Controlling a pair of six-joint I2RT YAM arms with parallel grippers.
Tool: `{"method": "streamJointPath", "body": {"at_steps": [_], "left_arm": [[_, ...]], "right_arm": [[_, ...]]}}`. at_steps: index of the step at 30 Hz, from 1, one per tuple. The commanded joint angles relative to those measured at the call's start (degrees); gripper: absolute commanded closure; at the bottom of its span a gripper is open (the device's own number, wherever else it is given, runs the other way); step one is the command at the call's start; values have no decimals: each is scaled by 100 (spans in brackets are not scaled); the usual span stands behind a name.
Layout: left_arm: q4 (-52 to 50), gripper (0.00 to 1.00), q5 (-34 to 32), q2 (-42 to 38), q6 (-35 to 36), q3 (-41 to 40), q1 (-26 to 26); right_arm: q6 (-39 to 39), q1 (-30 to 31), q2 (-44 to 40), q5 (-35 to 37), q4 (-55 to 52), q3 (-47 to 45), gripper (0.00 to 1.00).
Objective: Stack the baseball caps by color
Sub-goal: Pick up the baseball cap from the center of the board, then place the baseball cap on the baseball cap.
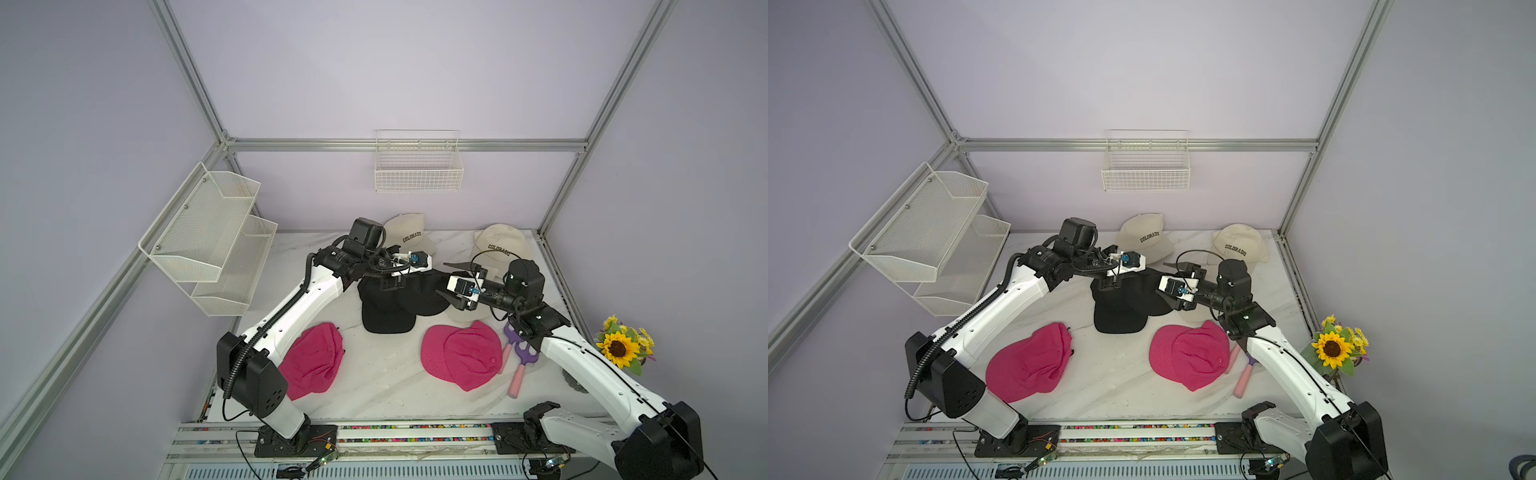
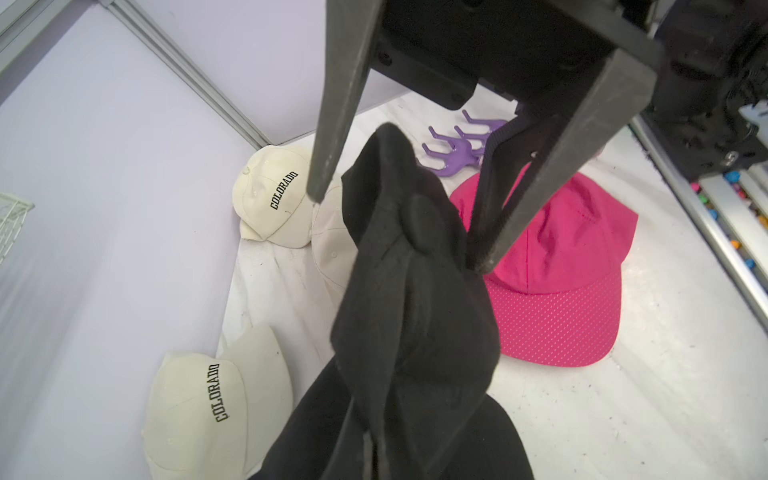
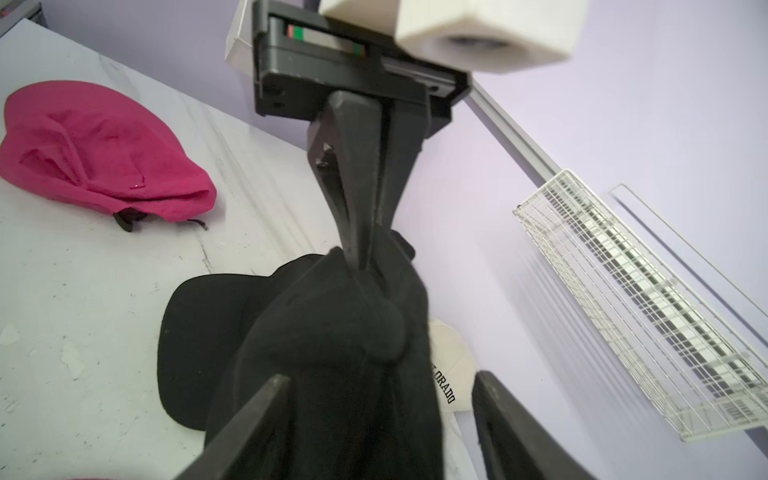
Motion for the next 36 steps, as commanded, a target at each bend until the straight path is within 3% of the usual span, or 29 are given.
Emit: {"method": "streamJointPath", "body": {"at_steps": [1,5,11,15,20,26,28,32,34,36], "left_arm": [[621,100,849,-615,-839,-252,82],[1159,100,1048,-1267,-1115,-918,195],[906,100,1473,-1618,-968,-1118,480],[384,100,1608,-1513,-552,-944,495],[-192,100,1624,-1255,-13,-647,500],[-394,100,1585,-1111,324,-517,503],[-446,100,1631,-1076,327,-490,504],[-517,100,1659,-1056,433,-524,531],[-575,100,1669,-1056,457,-503,546],[-618,100,1676,-1056,481,-481,565]], "right_arm": [[266,-379,-63,-1077,225,100,24],[167,-819,-224,-1884,185,38,24],[245,-1138,-127,-2116,60,109,24],[11,-1137,74,-2328,-367,398,24],[-252,-1138,322,-2102,-806,929,25],[-1162,-1013,1082,-2148,-2495,1766,33],[-1300,-990,1099,-2271,-2529,1686,33],[-781,-964,910,-2266,-1851,1303,33],[-757,-931,924,-2306,-1872,1303,36],[-764,-882,1013,-2380,-2015,1319,49]]}}
